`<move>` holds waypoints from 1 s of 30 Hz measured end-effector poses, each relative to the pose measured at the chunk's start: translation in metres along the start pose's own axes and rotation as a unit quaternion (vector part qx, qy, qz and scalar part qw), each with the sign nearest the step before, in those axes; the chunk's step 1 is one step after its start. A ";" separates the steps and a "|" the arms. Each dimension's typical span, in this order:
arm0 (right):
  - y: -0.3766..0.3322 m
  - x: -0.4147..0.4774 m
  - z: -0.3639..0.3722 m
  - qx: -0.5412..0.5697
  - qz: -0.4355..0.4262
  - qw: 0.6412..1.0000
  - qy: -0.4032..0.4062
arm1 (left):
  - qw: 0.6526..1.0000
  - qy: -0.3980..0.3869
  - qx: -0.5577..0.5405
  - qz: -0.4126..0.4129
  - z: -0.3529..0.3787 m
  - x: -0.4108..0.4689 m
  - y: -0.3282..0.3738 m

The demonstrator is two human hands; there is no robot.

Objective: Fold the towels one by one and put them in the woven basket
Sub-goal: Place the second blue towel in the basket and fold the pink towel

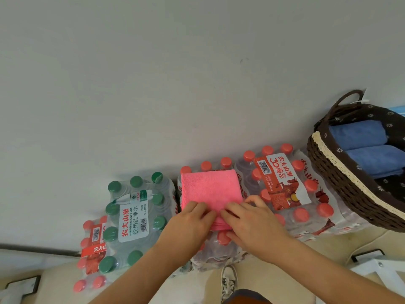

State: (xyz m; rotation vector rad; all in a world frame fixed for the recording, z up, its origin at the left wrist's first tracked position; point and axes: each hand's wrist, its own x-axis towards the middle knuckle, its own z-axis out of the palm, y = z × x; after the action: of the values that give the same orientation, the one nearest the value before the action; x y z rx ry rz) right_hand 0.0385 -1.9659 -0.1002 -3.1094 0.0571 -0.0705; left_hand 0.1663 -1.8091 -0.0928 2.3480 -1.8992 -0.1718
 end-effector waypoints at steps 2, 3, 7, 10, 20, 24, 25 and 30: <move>0.002 0.002 -0.002 0.010 0.006 1.000 -0.012 | 1.000 -0.010 0.029 0.001 0.001 0.002 0.001; 0.003 0.003 -0.003 0.018 0.012 1.000 -0.016 | 0.999 -0.015 0.038 -0.002 0.001 0.005 0.001; -0.003 0.007 -0.006 0.034 0.049 0.998 -0.031 | 0.997 -0.013 -0.052 -0.056 -0.005 0.018 -0.006; -0.009 0.009 -0.002 0.042 0.086 0.995 0.006 | 0.974 0.000 -0.184 -0.131 -0.019 0.024 -0.010; -0.024 -0.001 -0.013 0.074 0.032 0.997 0.000 | 0.998 -0.002 0.023 -0.057 0.012 -0.011 0.016; -0.016 -0.005 -0.026 0.134 0.026 0.987 -0.079 | 0.998 0.057 -0.011 -0.027 0.017 -0.022 0.014; -0.014 -0.006 -0.027 0.149 0.030 0.984 -0.089 | 0.998 0.061 -0.022 -0.019 0.017 -0.024 0.012; -0.003 0.003 -0.032 0.238 0.076 0.962 -0.108 | 0.983 0.004 -0.162 -0.082 -0.014 -0.015 0.000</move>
State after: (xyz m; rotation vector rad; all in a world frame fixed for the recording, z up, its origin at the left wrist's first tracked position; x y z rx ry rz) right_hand 0.0403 -1.9635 -0.0684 -2.6022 0.2352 0.2248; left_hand 0.1657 -1.7936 -0.0790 2.2712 -1.5354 -0.4487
